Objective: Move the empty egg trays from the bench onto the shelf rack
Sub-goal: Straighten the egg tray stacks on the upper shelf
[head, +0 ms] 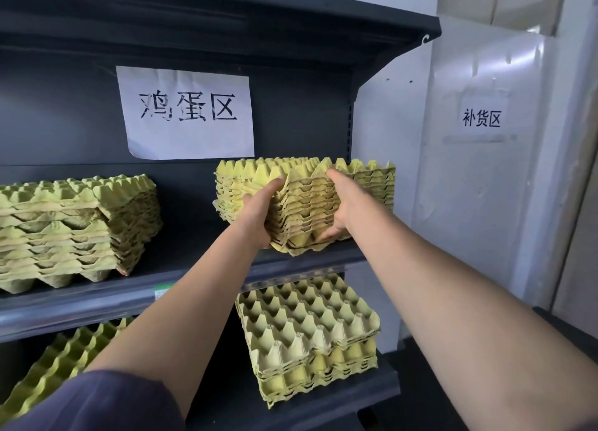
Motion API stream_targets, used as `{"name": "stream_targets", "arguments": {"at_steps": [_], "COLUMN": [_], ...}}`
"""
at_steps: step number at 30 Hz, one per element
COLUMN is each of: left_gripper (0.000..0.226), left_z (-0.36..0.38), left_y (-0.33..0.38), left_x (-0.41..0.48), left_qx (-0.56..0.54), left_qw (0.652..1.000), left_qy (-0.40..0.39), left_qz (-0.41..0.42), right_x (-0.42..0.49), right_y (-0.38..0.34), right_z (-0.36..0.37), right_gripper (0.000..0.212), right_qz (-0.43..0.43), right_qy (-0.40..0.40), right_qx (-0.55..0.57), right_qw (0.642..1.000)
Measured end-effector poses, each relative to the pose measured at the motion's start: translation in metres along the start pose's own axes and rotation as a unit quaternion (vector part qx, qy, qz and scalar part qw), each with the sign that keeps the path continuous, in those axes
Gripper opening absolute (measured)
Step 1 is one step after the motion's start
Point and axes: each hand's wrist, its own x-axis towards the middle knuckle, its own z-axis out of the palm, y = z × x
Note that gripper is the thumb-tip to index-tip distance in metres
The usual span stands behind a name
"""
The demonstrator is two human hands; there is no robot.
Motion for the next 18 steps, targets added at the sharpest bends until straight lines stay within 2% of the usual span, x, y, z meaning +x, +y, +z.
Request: {"name": "stream_targets", "arguments": {"at_steps": [3,8,11,15,18], "left_gripper": [0.116,0.077,0.073,0.076,0.07], "left_z": [0.002,0.007,0.012,0.02,0.024], "left_y": [0.004,0.016,0.017,0.028,0.034], "left_x": [-0.017,-0.036,-0.037,-0.045,-0.051], "left_qx": [-0.004,0.007,0.025,0.056,0.076], "left_qw": [0.999,0.995,0.99,0.979,0.966], "left_qy": [-0.008,0.018,0.025,0.02,0.013], "left_qz": [0.037,0.1,0.133,0.193,0.245], "right_x": [-0.009,-0.022,-0.019,-0.021,-0.025], "right_y": [-0.005,-0.013,-0.015,-0.022,-0.03], "right_z": [-0.006,-0.013,-0.021,-0.025,-0.027], "right_gripper": [0.102,0.1,0.102,0.088,0.087], "right_qz": [-0.001,0.008,-0.003,-0.026,-0.042], "right_qy": [0.032,0.012,0.011,-0.005,-0.006], "right_qx": [0.03,-0.019,0.002,0.056,0.104], "right_qw": [0.999,1.0,1.0,0.998,0.994]}}
